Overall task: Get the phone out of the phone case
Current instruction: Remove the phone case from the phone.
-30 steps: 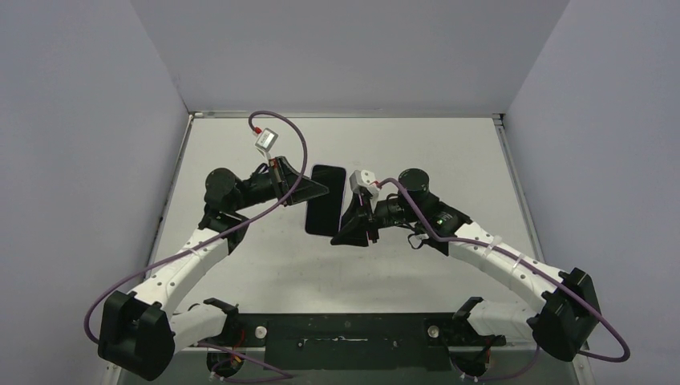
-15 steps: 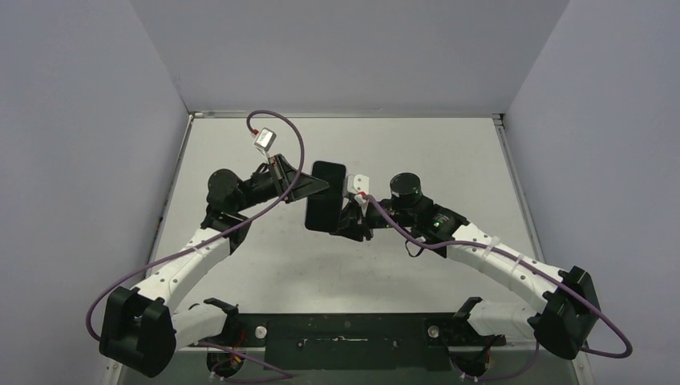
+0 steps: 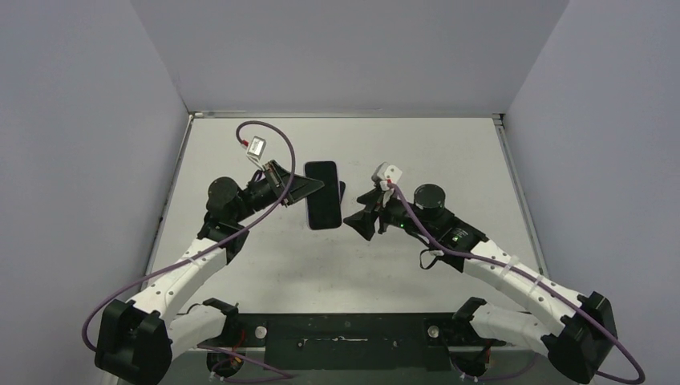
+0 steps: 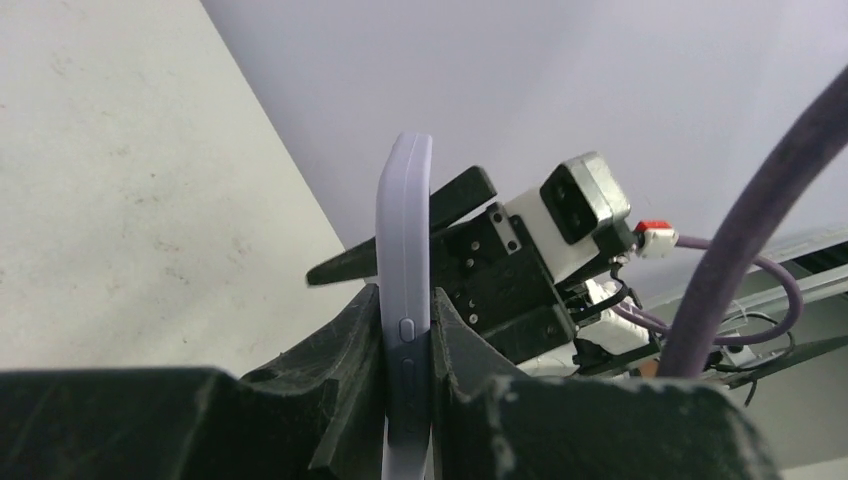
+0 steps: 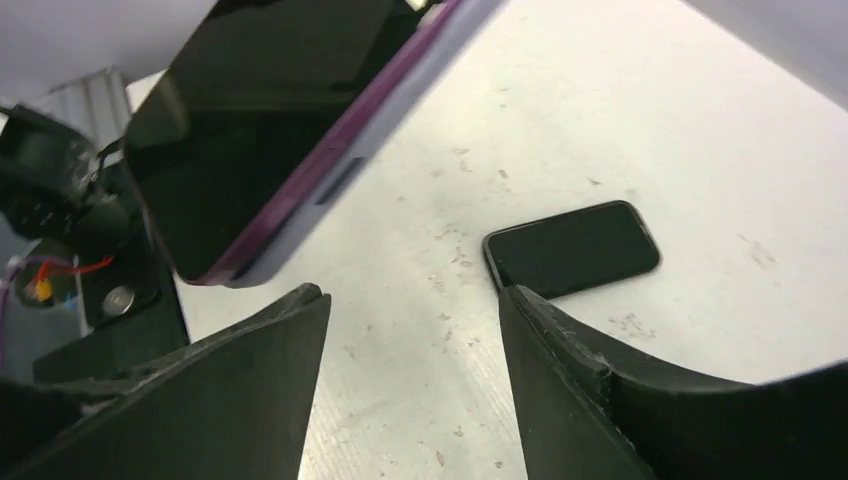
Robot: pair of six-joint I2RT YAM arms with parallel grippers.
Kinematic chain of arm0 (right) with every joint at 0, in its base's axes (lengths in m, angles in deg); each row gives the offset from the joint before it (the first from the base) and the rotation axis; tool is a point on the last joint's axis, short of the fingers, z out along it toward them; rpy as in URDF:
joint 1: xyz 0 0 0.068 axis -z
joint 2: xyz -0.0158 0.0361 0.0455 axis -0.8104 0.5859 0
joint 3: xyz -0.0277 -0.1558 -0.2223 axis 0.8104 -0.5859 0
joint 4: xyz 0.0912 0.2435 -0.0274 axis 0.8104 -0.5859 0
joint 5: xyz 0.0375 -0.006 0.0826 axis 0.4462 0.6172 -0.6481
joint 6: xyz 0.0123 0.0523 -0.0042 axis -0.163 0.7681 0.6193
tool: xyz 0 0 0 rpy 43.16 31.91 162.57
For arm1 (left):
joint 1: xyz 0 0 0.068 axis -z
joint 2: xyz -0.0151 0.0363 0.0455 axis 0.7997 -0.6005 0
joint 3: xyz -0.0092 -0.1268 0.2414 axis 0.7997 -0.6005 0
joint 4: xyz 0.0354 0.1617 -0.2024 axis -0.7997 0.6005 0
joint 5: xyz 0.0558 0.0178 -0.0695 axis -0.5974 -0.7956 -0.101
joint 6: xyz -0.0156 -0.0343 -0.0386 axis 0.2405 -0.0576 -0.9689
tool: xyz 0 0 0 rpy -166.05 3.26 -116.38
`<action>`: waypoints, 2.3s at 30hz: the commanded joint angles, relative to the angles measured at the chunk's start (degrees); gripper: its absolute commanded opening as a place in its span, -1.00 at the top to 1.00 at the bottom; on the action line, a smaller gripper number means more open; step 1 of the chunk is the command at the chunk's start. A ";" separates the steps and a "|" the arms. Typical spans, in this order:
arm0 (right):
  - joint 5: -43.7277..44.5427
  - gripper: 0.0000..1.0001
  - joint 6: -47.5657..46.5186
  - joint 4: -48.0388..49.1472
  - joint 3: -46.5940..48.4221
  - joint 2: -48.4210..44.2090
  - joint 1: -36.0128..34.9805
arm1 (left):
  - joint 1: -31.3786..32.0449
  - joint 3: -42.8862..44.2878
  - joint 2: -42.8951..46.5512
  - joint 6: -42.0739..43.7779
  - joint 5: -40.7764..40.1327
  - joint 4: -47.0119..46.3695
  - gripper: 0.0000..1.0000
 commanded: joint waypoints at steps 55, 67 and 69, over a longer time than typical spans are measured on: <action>3.05 0.14 61.94 16.33 -6.21 -4.19 0.22 | 5.60 -5.77 3.01 -2.56 -21.09 -10.80 1.00; 2.13 0.22 63.10 24.46 -6.94 -2.37 0.13 | 11.31 -7.19 2.45 -6.30 -23.34 -15.03 1.00; 1.66 0.23 62.92 25.56 -6.43 -1.45 0.13 | 12.61 -7.24 2.26 -6.23 -23.83 -15.51 1.00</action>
